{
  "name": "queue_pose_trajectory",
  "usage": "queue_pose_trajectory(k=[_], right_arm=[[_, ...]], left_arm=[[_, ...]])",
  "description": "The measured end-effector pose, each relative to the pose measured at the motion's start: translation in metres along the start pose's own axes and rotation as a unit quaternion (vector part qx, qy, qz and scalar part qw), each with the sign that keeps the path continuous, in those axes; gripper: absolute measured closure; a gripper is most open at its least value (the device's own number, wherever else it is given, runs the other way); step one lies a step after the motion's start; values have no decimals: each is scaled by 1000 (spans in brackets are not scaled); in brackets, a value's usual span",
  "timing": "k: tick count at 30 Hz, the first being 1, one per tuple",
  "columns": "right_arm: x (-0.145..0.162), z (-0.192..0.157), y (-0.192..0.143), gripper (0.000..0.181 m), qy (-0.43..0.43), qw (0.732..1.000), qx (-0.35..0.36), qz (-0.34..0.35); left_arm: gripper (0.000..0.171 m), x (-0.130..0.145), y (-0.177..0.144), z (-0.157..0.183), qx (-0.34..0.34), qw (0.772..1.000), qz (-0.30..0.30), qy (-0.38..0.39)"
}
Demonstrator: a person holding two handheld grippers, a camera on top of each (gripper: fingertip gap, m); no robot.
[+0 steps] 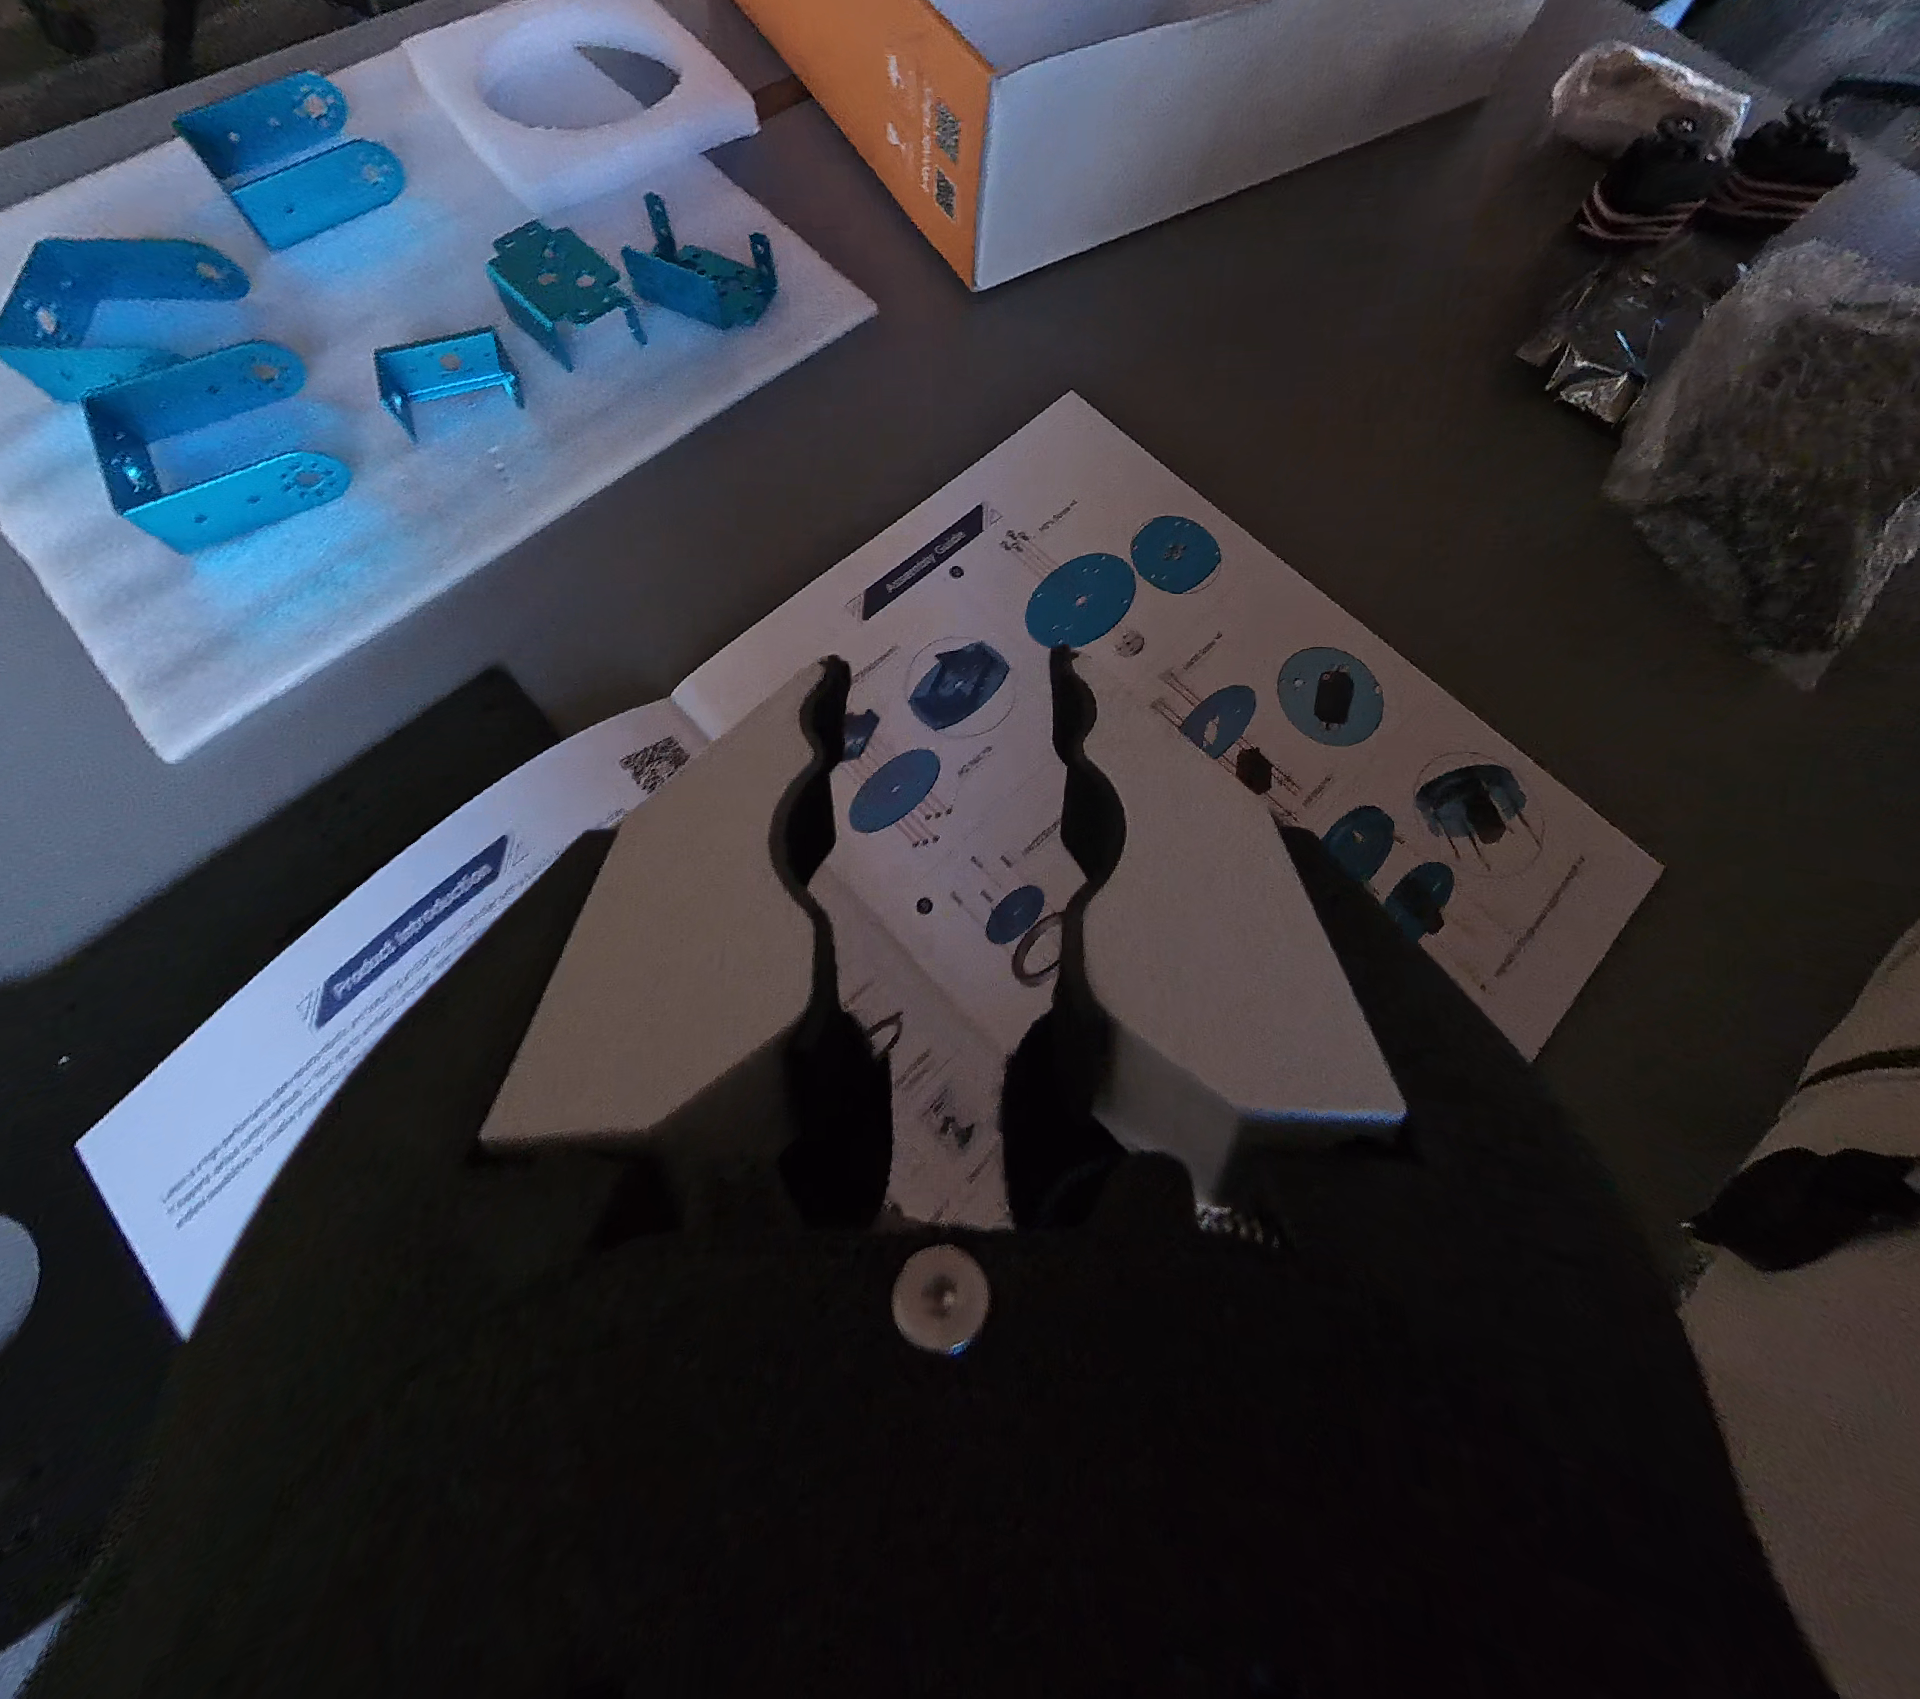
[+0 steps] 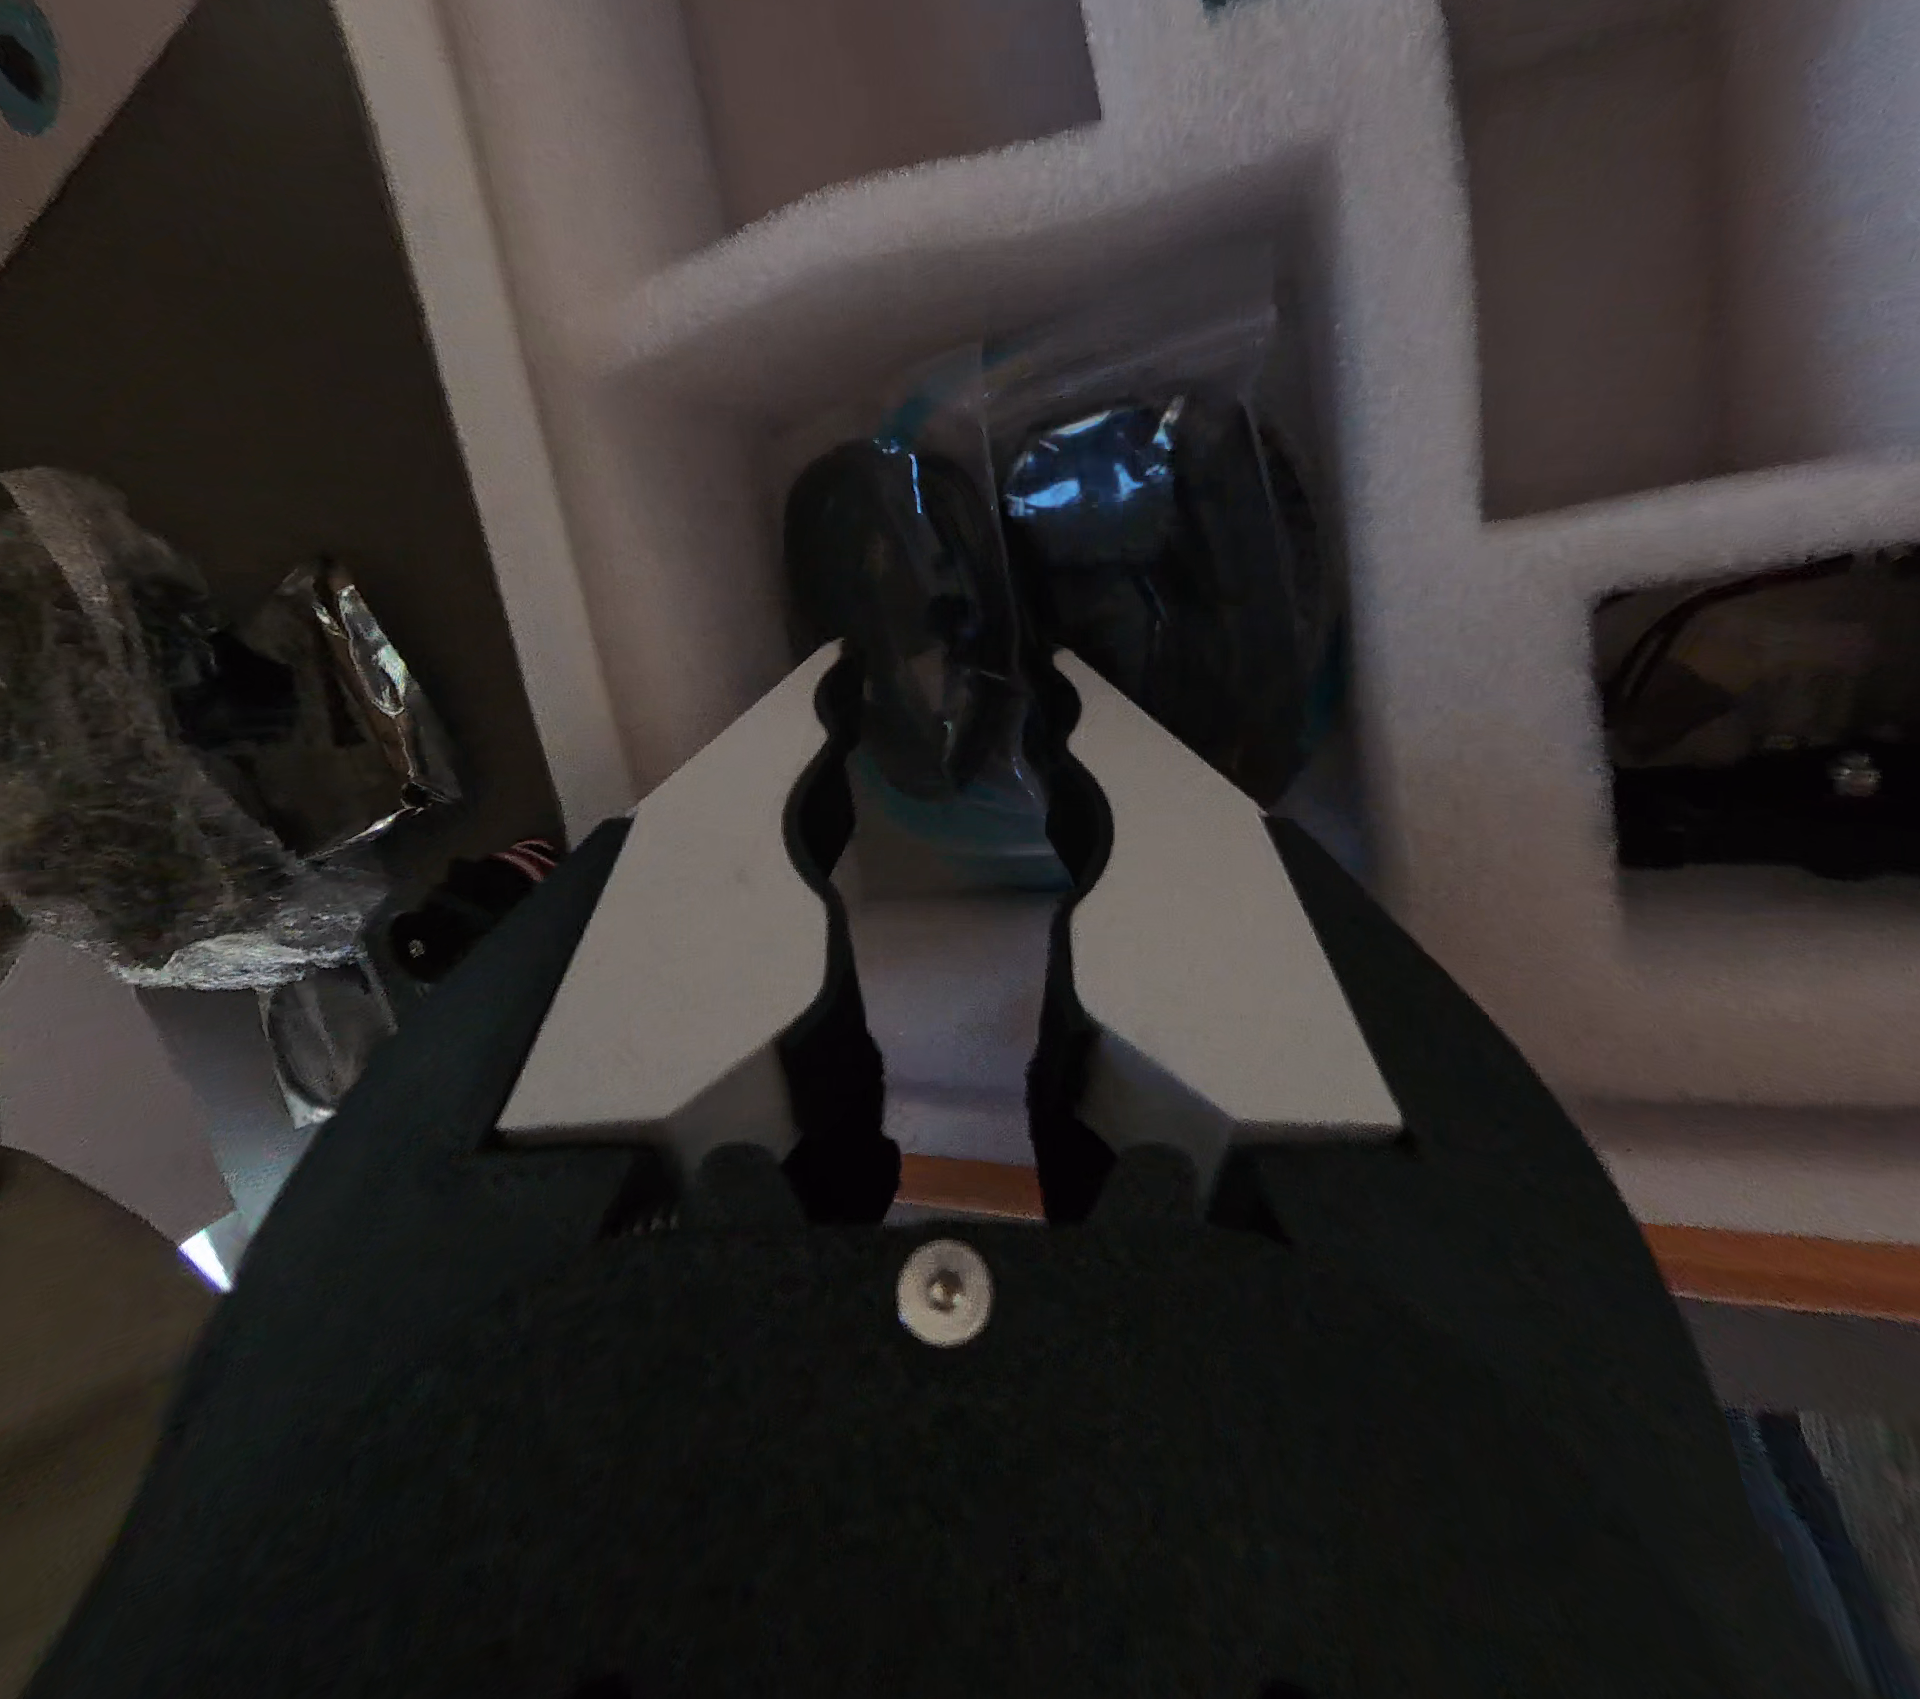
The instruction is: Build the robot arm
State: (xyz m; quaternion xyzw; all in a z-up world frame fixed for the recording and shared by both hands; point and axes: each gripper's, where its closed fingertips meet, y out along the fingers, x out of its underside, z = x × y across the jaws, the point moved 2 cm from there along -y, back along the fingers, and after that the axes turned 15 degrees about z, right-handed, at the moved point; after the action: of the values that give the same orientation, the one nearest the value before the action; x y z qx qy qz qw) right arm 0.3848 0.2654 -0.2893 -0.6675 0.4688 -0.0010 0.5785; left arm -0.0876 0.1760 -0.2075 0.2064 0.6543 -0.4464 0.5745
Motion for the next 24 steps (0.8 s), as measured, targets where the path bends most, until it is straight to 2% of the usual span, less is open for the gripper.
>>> queue_pose_trajectory(k=[2,5,8,10,13,17,21,24], right_arm=[[2,-8,0,150,6,1000,-27,-3],[6,-16,3,136,10,999,-46,-21],[2,-13,8,146,-5,999,-40,-22],[5,-2,16,166,-25,999,-10,-41],[1,-5,7,172,-34,998,-5,-52],[-9,-7,-22,172,-53,996,47,-45],[-35,-12,-59,172,-58,993,105,11],[-78,-23,-76,172,-65,985,133,88]], left_arm=[[133,-1,8,8,2,1000,-8,12],[133,-2,17,16,6,1000,-14,18],[133,-3,23,23,19,1000,-17,10],[133,-2,23,25,25,999,-19,9],[133,0,19,24,20,999,-20,19],[133,0,11,21,18,1000,-7,10],[133,1,8,21,29,1000,7,-6],[133,2,6,22,36,999,12,-8]])
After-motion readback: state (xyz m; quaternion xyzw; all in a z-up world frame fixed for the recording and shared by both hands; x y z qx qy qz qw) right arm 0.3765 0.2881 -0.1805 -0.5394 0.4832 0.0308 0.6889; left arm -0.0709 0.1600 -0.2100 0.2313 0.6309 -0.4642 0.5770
